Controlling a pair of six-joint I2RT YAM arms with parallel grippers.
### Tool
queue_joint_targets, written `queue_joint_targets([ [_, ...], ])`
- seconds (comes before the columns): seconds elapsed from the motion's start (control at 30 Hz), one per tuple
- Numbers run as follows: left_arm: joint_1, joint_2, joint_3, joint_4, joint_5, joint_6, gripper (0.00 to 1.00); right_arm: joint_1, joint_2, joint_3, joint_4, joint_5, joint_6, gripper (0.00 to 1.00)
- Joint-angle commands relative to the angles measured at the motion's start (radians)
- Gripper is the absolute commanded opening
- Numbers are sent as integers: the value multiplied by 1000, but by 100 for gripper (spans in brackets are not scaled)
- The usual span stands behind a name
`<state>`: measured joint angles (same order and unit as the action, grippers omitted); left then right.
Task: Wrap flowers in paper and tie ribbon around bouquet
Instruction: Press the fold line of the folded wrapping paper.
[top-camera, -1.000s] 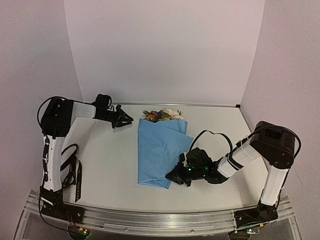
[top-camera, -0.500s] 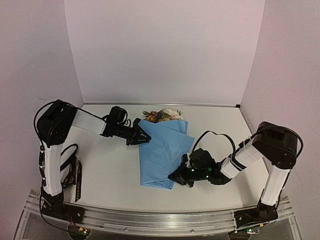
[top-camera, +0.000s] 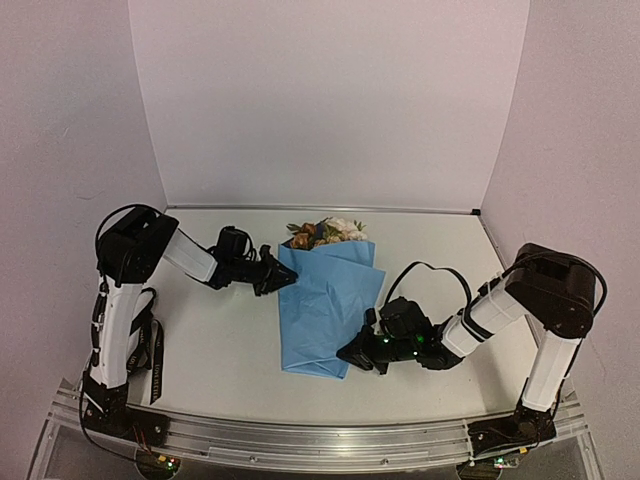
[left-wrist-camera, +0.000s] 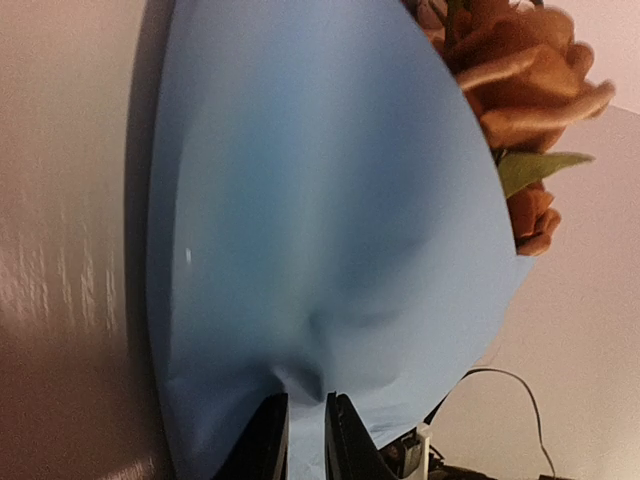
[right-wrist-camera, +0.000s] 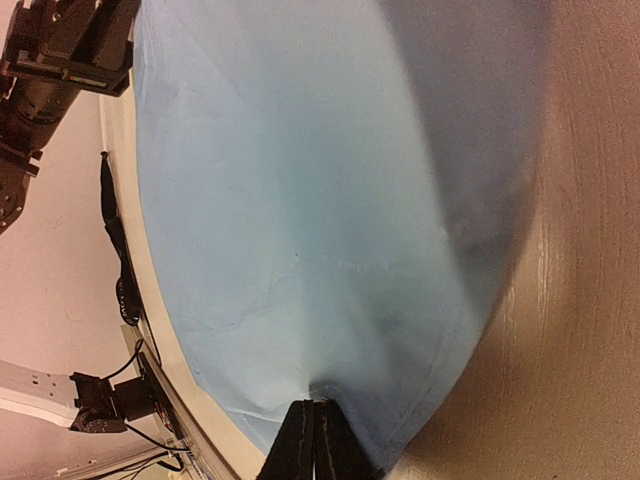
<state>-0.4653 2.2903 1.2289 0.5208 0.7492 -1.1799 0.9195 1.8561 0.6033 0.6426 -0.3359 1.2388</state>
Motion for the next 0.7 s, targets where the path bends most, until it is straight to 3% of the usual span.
queue_joint_targets([
  [0.0,31,49,-14,144,-45,-117,14,-10,52,-46,-270,43,-2,2],
  [0.33,85,101,82,38,-103,-125,14,-13,56,-40,-276,38,-1,2],
  [0.67,88,141,336,-471,-242,163,14,-19,51,-38,-276,37,-4,2],
])
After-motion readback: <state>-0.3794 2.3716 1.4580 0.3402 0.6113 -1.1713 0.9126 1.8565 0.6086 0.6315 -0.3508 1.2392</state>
